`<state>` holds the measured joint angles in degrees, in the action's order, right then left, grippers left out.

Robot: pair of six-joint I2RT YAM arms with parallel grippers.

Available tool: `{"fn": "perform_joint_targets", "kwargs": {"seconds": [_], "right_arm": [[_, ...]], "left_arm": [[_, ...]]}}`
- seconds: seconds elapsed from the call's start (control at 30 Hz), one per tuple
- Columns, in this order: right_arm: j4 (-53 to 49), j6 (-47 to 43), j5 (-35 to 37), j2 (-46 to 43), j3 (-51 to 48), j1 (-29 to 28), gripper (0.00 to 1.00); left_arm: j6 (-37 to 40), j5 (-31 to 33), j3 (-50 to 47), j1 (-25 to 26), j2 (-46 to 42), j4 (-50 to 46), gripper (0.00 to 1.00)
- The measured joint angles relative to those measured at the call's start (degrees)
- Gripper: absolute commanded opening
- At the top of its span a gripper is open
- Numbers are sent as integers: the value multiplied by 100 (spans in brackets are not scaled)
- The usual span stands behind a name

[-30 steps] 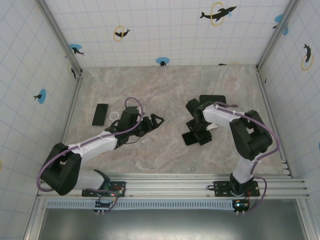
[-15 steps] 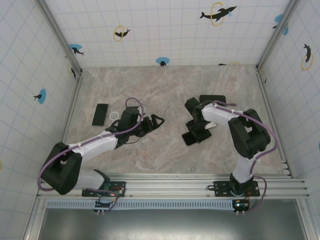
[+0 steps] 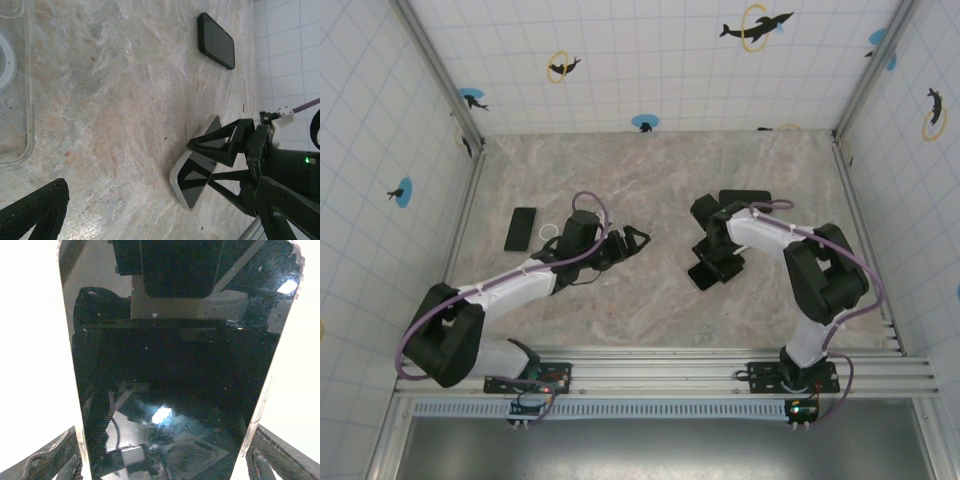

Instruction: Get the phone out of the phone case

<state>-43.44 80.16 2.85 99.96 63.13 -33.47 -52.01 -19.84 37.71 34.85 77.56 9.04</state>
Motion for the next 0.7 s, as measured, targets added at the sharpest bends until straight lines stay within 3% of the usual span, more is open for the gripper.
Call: {"fn": "perform_joint_targets", "kwargs": {"seconds": [0.3,0.7], "right_arm": [[651,-1493,428,-802,-417,-560,53],[2780,-4540,612,-2190,-1469,-1019,52]], "left_arm": [[109,109,153,0,0,-98,98],[125,247,592,26,-103,-219,97]]}}
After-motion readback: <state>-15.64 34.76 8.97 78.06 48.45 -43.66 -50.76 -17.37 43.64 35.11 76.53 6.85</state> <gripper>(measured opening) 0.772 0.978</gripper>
